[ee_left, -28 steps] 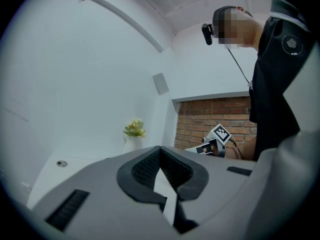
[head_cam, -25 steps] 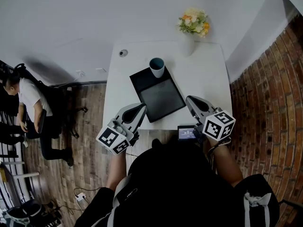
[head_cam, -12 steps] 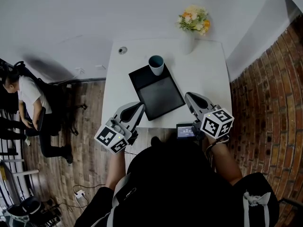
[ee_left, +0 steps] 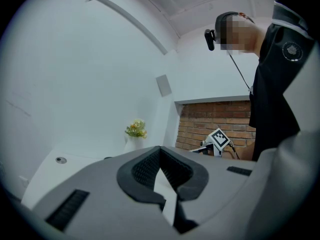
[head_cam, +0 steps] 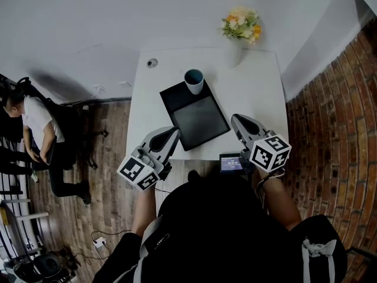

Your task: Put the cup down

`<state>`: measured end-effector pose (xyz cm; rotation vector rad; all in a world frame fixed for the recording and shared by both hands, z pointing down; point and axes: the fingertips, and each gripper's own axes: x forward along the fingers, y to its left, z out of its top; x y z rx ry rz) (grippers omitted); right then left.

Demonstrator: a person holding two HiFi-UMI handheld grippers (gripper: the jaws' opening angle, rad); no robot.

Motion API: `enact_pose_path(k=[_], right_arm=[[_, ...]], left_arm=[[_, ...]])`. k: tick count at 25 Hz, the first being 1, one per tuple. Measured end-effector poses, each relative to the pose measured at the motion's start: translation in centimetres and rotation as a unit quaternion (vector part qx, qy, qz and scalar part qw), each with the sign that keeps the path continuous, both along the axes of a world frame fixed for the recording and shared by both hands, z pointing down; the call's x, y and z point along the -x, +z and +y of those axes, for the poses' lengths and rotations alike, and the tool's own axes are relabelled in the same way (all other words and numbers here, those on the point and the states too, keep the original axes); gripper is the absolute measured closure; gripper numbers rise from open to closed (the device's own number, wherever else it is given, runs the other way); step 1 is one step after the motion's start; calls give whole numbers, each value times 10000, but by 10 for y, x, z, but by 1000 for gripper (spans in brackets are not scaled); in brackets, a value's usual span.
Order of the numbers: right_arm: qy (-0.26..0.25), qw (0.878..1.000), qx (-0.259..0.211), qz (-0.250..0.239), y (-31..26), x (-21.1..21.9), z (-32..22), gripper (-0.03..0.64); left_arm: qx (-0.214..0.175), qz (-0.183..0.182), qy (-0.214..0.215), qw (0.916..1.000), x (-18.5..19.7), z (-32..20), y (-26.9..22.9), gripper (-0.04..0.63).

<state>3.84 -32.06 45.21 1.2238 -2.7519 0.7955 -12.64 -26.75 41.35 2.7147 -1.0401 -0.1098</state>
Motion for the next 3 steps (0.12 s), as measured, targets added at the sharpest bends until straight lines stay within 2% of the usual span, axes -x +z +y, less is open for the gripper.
enact_pose_path(k=[3], right_arm=[[23, 10000, 11, 8, 1, -2, -1, 603]], left_arm=[[16, -8, -5, 10000, -1, 0, 1, 588]])
